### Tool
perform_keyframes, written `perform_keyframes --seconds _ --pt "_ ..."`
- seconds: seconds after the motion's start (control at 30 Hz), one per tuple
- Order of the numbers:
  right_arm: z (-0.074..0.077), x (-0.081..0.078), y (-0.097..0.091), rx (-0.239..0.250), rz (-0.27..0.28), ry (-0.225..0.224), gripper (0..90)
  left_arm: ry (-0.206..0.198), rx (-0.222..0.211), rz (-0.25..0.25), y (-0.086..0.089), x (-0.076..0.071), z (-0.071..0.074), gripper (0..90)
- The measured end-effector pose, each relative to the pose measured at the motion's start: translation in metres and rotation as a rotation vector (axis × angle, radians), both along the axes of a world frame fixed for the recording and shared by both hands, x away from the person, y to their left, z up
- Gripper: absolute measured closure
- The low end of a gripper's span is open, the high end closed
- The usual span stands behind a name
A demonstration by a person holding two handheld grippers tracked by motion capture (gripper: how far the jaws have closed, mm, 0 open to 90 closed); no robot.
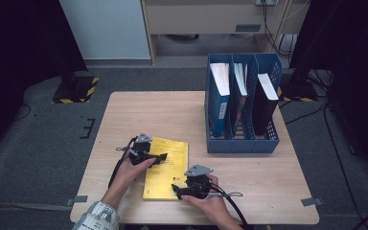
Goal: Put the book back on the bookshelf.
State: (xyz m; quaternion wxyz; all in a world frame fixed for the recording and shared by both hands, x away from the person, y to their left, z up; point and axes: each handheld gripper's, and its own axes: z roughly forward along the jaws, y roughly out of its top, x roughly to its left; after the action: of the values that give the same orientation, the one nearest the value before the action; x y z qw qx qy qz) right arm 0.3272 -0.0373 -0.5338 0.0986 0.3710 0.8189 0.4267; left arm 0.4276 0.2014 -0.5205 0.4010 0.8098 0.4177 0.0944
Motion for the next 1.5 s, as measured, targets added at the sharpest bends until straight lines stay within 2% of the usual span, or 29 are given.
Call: perform_keyframes --seconds 0.07,0.17,0.23,0.27,0.3,0.33,0.4,0.47,0.63,0.77,0.9,1.2,1.33,1.5 --pt "0.0 0.0 0.0 0.003 0.0 -0.002 22.4 0.011 0.004 -0.024 0.001 -0.005 0.0 29.5" --pt "-0.001 0.0 0.0 0.006 -0.002 -0.01 22.3 0.008 -0.033 -0.023 0.004 -0.014 0.004 28.8" --pt "-0.001 0.0 0.001 0.007 -0.001 -0.008 22.3 0.003 -0.031 -0.026 0.004 -0.016 0.005 28.9" --pt "-0.001 0.0 0.002 0.008 -0.003 -0.009 22.1 -0.008 -0.01 -0.029 0.004 -0.022 0.008 29.1" --pt "-0.001 0.0 0.002 0.008 -0.003 -0.009 22.1 -0.008 -0.01 -0.029 0.004 -0.022 0.008 29.8" --pt "-0.002 -0.001 0.003 0.01 -0.007 -0.013 21.7 -0.015 0.044 -0.023 0.003 -0.022 0.006 31.8" --pt "-0.002 -0.001 0.004 0.009 -0.007 -0.012 21.7 -0.004 0.039 -0.01 0.004 -0.021 0.004 34.3" --pt "-0.002 -0.001 0.004 0.009 -0.006 -0.012 21.7 -0.009 0.025 0.001 0.006 -0.019 0.006 43.1" --pt "-0.002 0.005 0.003 0.009 0.014 0.001 16.7 -0.034 0.046 -0.022 0.008 -0.018 0.009 55.3" --pt "-0.003 0.014 0.003 0.002 0.042 0.04 10.4 -0.045 0.019 -0.027 0.009 -0.017 0.011 64.3" --pt "-0.004 0.023 0.003 0.005 0.052 0.047 7.6 -0.062 0.011 -0.039 0.008 -0.019 0.015 71.1" --pt "-0.004 0.036 0.003 0.013 0.034 0.054 7.6 -0.094 0.014 -0.061 0.006 -0.022 0.022 74.8" --pt "-0.004 0.042 0.003 0.029 0.032 0.065 7.1 -0.101 -0.004 -0.066 0.007 -0.024 0.025 76.1" --pt "-0.004 0.047 0.0 0.062 0.039 0.095 5.1 -0.146 -0.011 -0.082 0.005 -0.028 0.035 76.9"
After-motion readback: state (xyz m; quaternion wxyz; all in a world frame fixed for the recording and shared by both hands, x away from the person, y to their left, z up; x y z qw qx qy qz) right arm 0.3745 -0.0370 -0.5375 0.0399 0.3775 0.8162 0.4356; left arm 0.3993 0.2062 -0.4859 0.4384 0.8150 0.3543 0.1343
